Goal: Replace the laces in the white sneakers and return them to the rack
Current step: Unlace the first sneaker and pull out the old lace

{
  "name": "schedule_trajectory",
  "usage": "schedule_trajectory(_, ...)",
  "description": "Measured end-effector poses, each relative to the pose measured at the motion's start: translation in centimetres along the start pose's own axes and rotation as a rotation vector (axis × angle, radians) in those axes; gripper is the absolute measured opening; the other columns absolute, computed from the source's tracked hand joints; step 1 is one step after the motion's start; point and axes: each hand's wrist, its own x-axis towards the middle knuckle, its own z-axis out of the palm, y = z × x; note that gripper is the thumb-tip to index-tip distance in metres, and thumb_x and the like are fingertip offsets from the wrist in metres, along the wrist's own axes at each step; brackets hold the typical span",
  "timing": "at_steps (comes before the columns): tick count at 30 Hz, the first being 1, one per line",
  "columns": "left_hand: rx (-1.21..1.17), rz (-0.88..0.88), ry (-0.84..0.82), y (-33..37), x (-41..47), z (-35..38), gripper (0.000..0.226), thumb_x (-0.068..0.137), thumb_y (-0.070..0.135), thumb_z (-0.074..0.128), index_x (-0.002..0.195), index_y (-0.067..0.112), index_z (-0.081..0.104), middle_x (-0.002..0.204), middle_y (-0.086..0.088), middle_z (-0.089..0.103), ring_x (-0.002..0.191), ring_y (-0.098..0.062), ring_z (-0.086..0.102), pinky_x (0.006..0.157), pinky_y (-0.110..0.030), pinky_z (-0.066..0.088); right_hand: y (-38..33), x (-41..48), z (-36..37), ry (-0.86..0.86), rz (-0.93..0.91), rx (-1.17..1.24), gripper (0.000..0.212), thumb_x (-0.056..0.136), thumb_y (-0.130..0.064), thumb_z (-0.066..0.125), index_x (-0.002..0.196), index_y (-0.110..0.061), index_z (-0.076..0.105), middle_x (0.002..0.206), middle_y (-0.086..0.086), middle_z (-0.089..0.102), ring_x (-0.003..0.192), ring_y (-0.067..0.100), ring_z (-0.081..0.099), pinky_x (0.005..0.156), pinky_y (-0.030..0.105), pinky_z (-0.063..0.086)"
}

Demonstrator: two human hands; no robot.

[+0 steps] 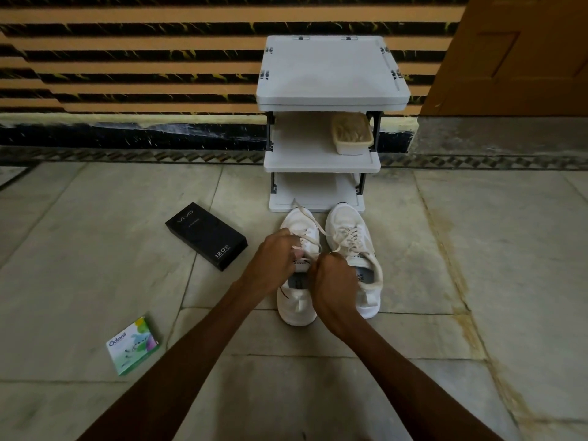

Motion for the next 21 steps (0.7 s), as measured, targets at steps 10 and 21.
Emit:
schedule_trajectory(10, -0.357, -0.239, 0.094, 0.5, -0.3, -1.8, 0.018, 0.088, 0.001, 0.058, 0.079, 0.014, 0.067, 0.084, 0.002, 0.059, 0.075, -0.005, 0.055, 0.065, -0.018, 0.043, -0.2, -0.3, -0.3, 0.045, -0.026, -0.023, 0.019, 0.100, -0.016, 0.046, 0.105, -0.006, 0.062, 0.105, 0.012, 0.067, 0.093, 0.024, 0.066, 0.078, 0.030, 0.050)
schedule_trajectory(21, -0.216, -0.654, -0.167, -0.5, -2.3, -1.0, 0.074, 0.083, 0.042, 0.070, 0.142, 0.017, 0.033, 0.134, -0.013, 0.049, 0.117, -0.028, 0.053, 0.087, -0.033, 0.047, -0.4, 0.7, -0.5, 0.061, -0.132, -0.050, 0.020, 0.097, -0.027, 0.050, 0.100, -0.012, 0.063, 0.096, 0.007, 0.068, 0.082, 0.022, 0.065, 0.064, 0.027, 0.043)
